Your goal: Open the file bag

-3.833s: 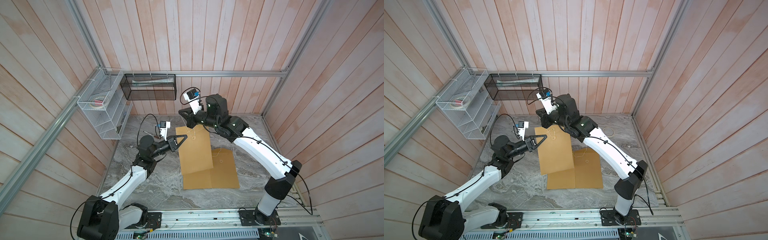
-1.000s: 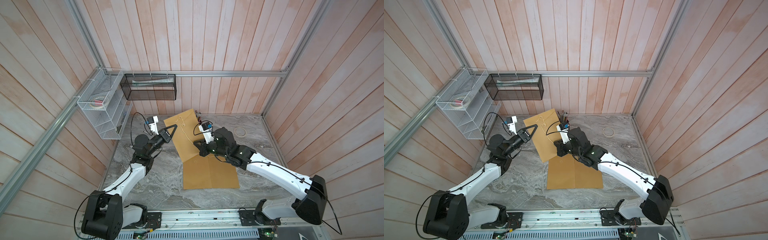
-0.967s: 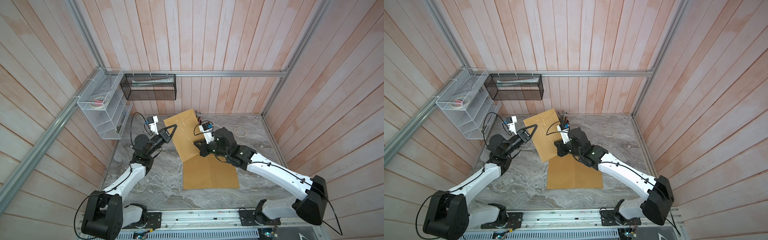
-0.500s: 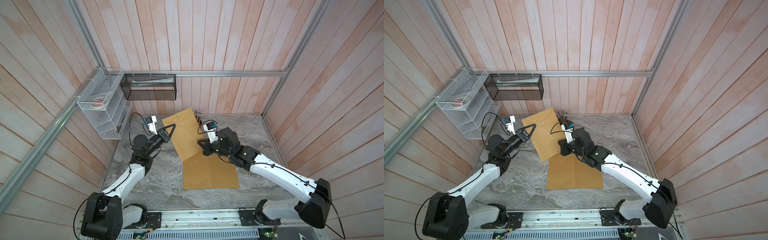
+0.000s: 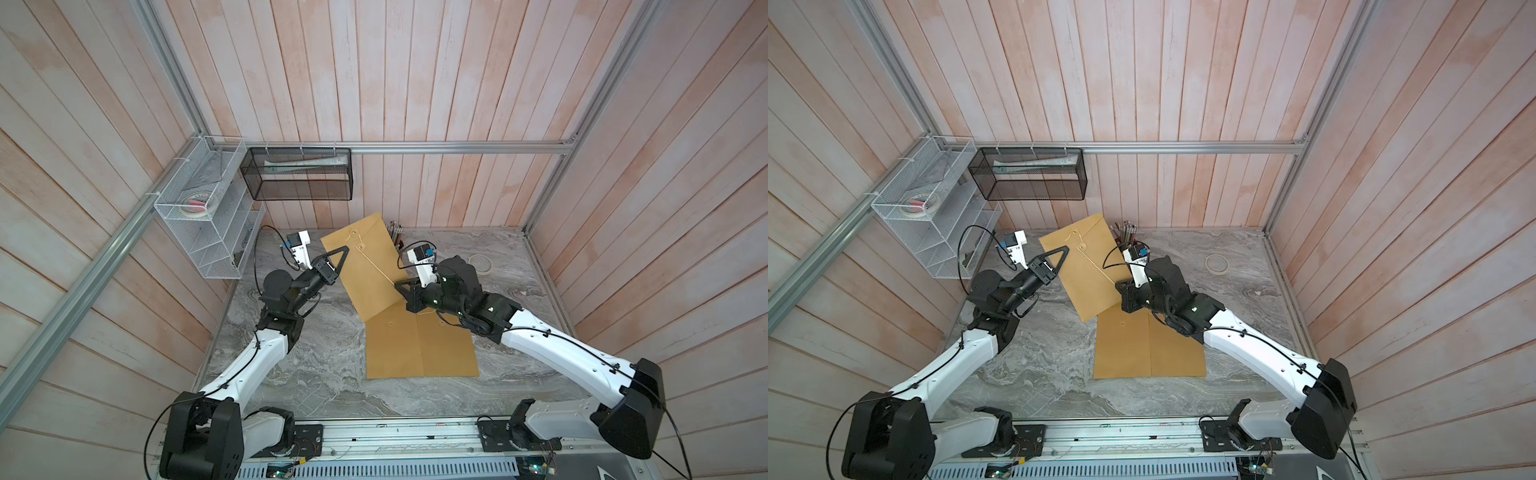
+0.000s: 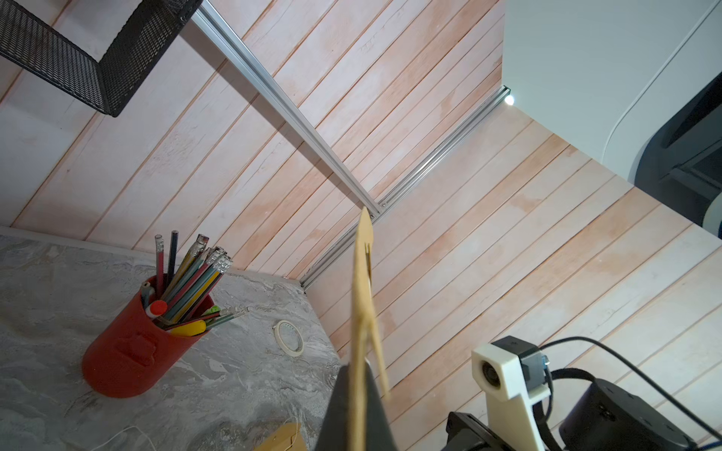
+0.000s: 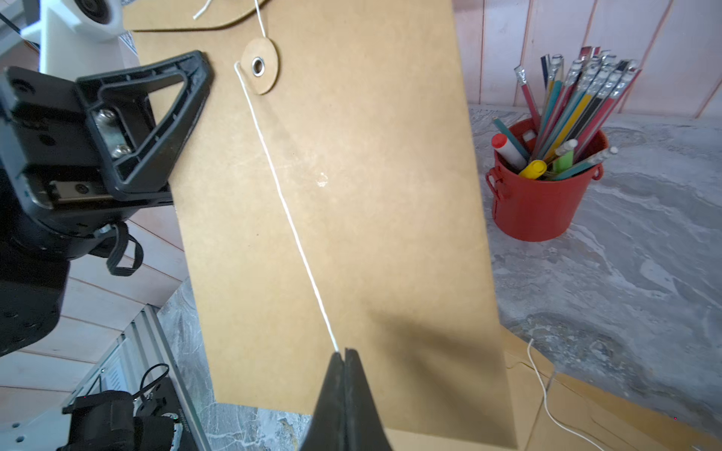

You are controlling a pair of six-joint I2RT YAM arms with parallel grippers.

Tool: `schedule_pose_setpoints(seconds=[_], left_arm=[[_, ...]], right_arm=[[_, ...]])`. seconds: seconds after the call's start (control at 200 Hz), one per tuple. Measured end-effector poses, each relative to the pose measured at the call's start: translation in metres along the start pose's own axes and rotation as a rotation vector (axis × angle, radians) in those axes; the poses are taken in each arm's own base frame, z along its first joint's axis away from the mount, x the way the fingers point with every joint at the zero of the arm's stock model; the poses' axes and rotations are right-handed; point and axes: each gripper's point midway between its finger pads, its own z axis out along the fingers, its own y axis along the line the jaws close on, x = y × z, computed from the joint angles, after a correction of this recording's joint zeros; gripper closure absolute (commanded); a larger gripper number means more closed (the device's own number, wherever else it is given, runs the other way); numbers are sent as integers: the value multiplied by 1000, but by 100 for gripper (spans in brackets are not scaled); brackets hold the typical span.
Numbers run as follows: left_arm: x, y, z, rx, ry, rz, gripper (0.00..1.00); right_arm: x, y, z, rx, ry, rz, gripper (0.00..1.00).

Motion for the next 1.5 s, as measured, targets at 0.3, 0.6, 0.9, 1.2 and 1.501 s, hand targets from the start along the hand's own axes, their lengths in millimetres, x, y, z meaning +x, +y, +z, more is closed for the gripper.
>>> schedule_pose_setpoints(seconds=[0.3,0.6,0.9,1.2,1.501], left_arm=[[-2,1,-2,-9,-16,2,100],[-2,4,-5,-18,-18,1,100],[-6,1,-7,-11,-25,8,100],[4,4,-9,-7,8,-2,100],[21,3,-11,19,85,5,100]], right_arm=[[9,3,5,-39,18,30,100],[7,-7,-1,6,11,31,100],[-15,-32,-35,89,-68,45,100],[-16,-52,-43,158,-59,21,100],[-46,-58,-60,208,-106,-25,100]])
